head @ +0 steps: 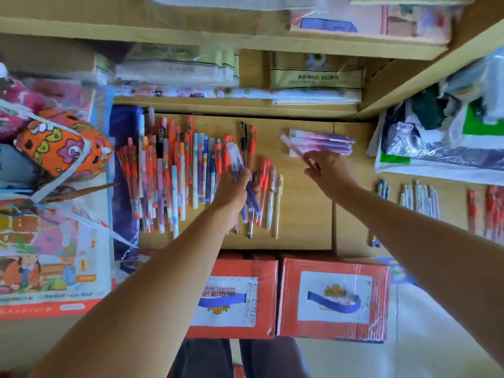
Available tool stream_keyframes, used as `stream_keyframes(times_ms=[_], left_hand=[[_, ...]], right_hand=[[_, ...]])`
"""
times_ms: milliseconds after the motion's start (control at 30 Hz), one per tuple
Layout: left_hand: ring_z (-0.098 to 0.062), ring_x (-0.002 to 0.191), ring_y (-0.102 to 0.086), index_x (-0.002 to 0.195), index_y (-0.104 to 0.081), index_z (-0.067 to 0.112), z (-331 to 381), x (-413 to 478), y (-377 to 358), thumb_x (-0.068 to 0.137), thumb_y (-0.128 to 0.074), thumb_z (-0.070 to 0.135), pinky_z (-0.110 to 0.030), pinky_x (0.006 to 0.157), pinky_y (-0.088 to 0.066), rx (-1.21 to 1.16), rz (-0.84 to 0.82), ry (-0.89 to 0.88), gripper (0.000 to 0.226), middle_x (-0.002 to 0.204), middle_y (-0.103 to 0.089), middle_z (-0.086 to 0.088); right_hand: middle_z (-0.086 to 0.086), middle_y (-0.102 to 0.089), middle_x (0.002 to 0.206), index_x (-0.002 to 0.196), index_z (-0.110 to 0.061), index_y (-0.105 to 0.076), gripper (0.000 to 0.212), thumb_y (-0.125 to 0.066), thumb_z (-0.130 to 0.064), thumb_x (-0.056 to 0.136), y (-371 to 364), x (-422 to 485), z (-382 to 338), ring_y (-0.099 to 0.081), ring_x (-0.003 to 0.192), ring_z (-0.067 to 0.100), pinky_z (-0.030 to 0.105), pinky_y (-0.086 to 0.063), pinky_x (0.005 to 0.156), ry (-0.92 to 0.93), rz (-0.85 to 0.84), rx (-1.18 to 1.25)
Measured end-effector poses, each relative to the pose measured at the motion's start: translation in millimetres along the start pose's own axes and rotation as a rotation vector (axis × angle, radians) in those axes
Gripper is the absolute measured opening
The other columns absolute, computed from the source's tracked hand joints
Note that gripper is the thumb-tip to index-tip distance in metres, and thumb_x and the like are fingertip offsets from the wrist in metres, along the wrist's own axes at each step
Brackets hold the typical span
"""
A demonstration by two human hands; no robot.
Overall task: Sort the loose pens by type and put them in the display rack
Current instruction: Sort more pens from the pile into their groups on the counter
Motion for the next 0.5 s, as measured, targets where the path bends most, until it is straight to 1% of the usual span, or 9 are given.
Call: stream_keyframes(times_ms=[67, 133, 167, 200, 267, 367, 433, 467, 500], left_hand=[[-0.013, 0.042, -0.055, 0.073, -0.051, 0.007, 2.4, 2.9, -14.4, 0.103, -0.040, 0.022, -0.031, 0.052, -0.047, 0.025, -0.013, -0.003, 0.035, 0.050, -0.057, -0.004], [-0.009, 0.043, -0.056, 0.075, -0.051, 0.008, 5.3, 6.4, -24.0, 0.103, -0.040, 0.019, -0.025, 0.052, -0.050, 0.019, 0.005, -0.008, 0.033, 0.055, -0.058, -0.004], [-0.011, 0.050, -0.060, 0.076, -0.051, 0.009, 5.2, 9.2, -28.4, 0.103, -0.040, 0.020, -0.026, 0.058, -0.053, 0.032, 0.015, -0.010, 0.031, 0.057, -0.059, -0.004], [-0.016, 0.059, -0.062, 0.079, -0.051, 0.009, 4.0, 11.9, -31.7, 0.103, -0.039, 0.023, -0.031, 0.068, -0.054, 0.047, 0.020, -0.002, 0.030, 0.062, -0.060, -0.006], [-0.021, 0.065, -0.061, 0.084, -0.051, 0.011, 0.4, 16.3, -37.1, 0.103, -0.040, 0.024, -0.038, 0.073, -0.053, 0.014, 0.018, 0.023, 0.026, 0.071, -0.060, -0.007], [-0.019, 0.064, -0.060, 0.094, -0.053, 0.009, -2.1, 18.5, -46.2, 0.104, -0.038, 0.023, -0.040, 0.076, -0.052, -0.028, -0.016, 0.023, 0.023, 0.072, -0.059, -0.008], [-0.011, 0.064, -0.063, 0.101, -0.055, 0.012, -2.4, 19.7, -49.7, 0.104, -0.038, 0.027, -0.040, 0.077, -0.052, 0.042, -0.018, -0.001, 0.022, 0.078, -0.058, -0.003], [-0.005, 0.068, -0.063, 0.104, -0.056, 0.017, -1.7, 19.8, -50.8, 0.103, -0.040, 0.028, -0.037, 0.078, -0.053, 0.072, -0.003, -0.012, 0.019, 0.085, -0.059, 0.001], [-0.007, 0.077, -0.065, 0.111, -0.056, 0.016, -2.8, 20.8, -51.9, 0.103, -0.041, 0.029, -0.037, 0.082, -0.053, 0.089, 0.003, -0.009, 0.021, 0.092, -0.060, 0.002]], right_hand=[[0.008, -0.065, 0.113, 0.123, -0.024, -0.061, 0.032, -0.060, -0.023, 0.092, 17.5, 8.0, 13.9, -0.063, 0.093, 0.031, 0.032, -0.045, 0.068, 0.025, 0.070, -0.111], [0.009, -0.064, 0.114, 0.121, -0.024, -0.063, 0.029, -0.057, -0.021, 0.094, 30.3, 18.4, 23.4, -0.062, 0.094, 0.032, 0.032, -0.042, 0.066, 0.074, 0.121, -0.188], [0.011, -0.063, 0.112, 0.120, -0.023, -0.065, 0.027, -0.056, -0.020, 0.094, 33.9, 24.2, 27.4, -0.061, 0.094, 0.034, 0.032, -0.041, 0.066, 0.086, 0.127, -0.206], [0.012, -0.062, 0.110, 0.118, -0.021, -0.066, 0.027, -0.055, -0.019, 0.094, 35.8, 29.4, 30.6, -0.061, 0.094, 0.035, 0.033, -0.039, 0.065, 0.096, 0.127, -0.220], [0.013, -0.061, 0.109, 0.115, -0.019, -0.068, 0.025, -0.055, -0.017, 0.093, 35.0, 36.9, 36.7, -0.061, 0.093, 0.036, 0.032, -0.037, 0.064, 0.109, 0.115, -0.242], [0.013, -0.060, 0.111, 0.117, -0.015, -0.065, 0.027, -0.058, -0.015, 0.091, 33.6, 40.4, 43.8, -0.060, 0.096, 0.036, 0.032, -0.036, 0.065, 0.090, 0.126, -0.234], [0.013, -0.060, 0.111, 0.116, -0.012, -0.063, 0.027, -0.062, -0.015, 0.089, 32.3, 39.7, 46.0, -0.059, 0.096, 0.036, 0.031, -0.034, 0.065, 0.089, 0.147, -0.193], [0.012, -0.059, 0.110, 0.114, -0.012, -0.063, 0.027, -0.064, -0.016, 0.088, 31.4, 39.3, 47.1, -0.059, 0.095, 0.036, 0.031, -0.034, 0.065, 0.084, 0.147, -0.174], [0.012, -0.058, 0.110, 0.113, -0.012, -0.063, 0.027, -0.065, -0.016, 0.087, 29.9, 39.2, 48.0, -0.059, 0.094, 0.036, 0.031, -0.034, 0.065, 0.084, 0.142, -0.157]])
Point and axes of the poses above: each hand's wrist, its own x-axis towards the middle knuckle, its own y-axis out of the back of the hand, z = x × y, the point moved 6 cm from there along x, towards the middle knuckle
